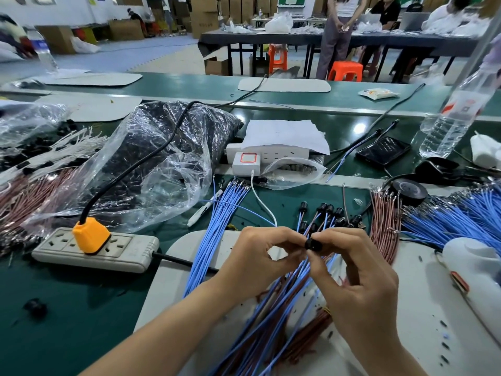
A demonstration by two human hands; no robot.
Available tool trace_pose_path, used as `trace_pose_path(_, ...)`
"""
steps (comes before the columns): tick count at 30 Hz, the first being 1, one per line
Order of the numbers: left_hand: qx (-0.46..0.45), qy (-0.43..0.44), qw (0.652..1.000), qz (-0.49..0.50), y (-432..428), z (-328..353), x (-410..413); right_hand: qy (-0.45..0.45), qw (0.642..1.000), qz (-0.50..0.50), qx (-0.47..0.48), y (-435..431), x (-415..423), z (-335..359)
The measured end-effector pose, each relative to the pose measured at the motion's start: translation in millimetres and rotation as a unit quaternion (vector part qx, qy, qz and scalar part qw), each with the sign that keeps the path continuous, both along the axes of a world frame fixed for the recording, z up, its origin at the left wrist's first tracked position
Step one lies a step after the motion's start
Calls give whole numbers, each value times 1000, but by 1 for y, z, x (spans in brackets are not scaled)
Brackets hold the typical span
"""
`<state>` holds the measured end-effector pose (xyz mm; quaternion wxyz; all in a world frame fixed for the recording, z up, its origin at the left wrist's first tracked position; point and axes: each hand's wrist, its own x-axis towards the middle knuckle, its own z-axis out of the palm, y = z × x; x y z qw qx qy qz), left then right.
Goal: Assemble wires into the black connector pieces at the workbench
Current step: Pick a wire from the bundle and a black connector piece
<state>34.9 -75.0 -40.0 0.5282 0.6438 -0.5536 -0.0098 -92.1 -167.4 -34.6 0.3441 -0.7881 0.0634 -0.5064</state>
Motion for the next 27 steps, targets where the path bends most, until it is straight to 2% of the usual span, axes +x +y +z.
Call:
trace_pose_path(8,13,-13,1000,0,-3,-1,0,10,1000,-10,-9,-2,-2,-1)
trace_pose_path(12,11,-28,1000,3,-5,-4,0,40,996,-10,73,-4,0,0)
trace_pose_path(15,-7,16,1000,-23,-5,-3,-2,81,996,-22,38,-8,1,3)
trace_pose_path(18,4,38,999,-7,-6,-3,-2,109,992,-47,47,-25,-4,10)
trace_pose_path(20,4,41,999,20,-6,-3,0,178,969,-155,73,-51,-10,9)
trace_pose_path(22,-1,34,999,41,-6,-4,1,324,906,-263,77,-77,-17,4)
trace_pose_path(23,0,33,998,44,-6,-4,1,382,877,-280,83,-84,-19,1)
trace_pose_path(24,1,34,998,44,-6,-4,1,412,862,-280,90,-87,-20,-2)
trace_pose_path(27,4,24,999,45,-5,-4,0,415,862,-276,95,-85,-19,-3)
